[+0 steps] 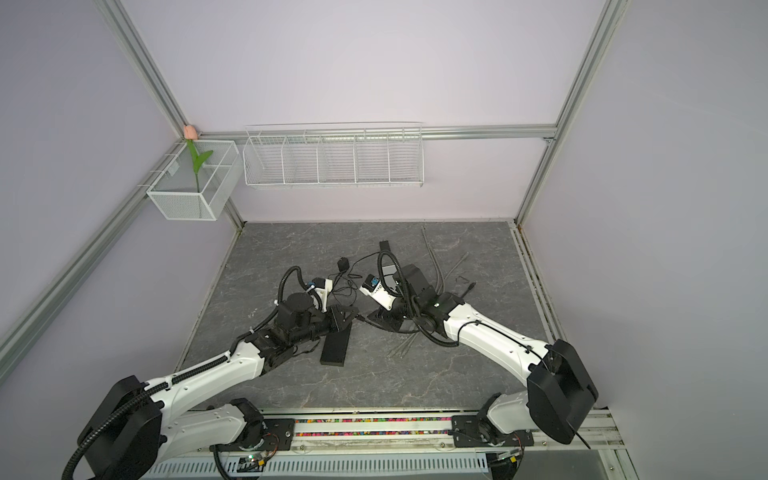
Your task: Insert the plug into the switch port
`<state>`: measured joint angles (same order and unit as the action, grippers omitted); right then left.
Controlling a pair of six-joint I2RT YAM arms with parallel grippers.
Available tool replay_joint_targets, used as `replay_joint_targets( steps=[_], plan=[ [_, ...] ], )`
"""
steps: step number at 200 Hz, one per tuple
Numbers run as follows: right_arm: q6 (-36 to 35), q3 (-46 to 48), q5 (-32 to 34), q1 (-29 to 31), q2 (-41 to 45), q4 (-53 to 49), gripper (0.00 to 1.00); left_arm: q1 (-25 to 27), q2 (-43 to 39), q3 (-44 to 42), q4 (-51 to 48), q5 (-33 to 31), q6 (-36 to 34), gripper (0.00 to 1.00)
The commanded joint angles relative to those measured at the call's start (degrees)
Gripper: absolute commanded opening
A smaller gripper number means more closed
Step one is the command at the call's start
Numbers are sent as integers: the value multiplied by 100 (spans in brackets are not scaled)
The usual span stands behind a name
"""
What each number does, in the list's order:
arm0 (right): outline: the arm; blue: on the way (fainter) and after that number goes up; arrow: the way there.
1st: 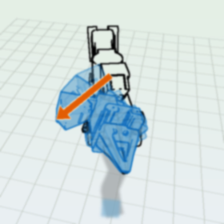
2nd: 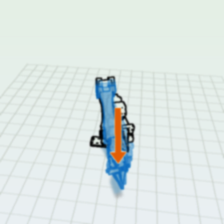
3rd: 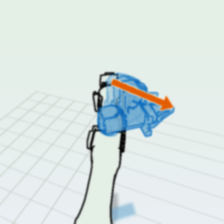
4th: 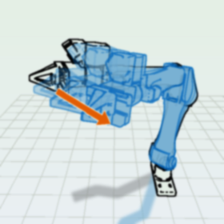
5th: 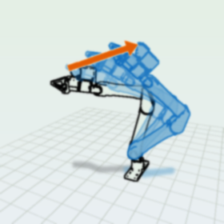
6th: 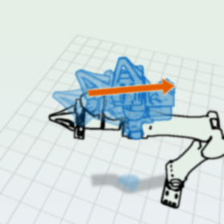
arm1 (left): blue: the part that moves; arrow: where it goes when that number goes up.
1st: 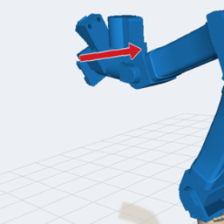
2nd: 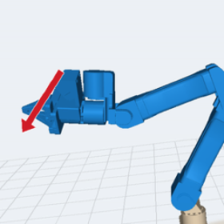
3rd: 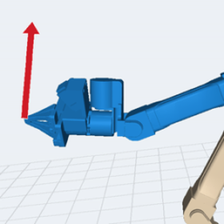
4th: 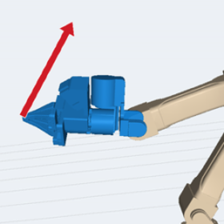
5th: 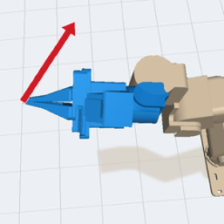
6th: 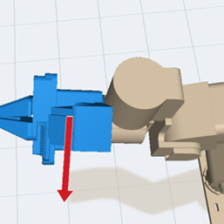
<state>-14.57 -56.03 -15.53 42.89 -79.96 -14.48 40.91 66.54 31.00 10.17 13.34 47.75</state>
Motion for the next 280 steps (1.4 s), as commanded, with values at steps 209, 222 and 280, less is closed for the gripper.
replay_joint_targets(
  steps=[209,222,280],
  plan=[
    [-162,63,20,402,-864,644,14,23,-378,81,-243,-134,-139,0],
    [-128,83,36,410,-824,657,8,22,-377,64,-260,-155,-149,0],
    [-22,141,77,422,-611,683,8,23,-402,-53,-452,-270,-213,0]
  ],
)
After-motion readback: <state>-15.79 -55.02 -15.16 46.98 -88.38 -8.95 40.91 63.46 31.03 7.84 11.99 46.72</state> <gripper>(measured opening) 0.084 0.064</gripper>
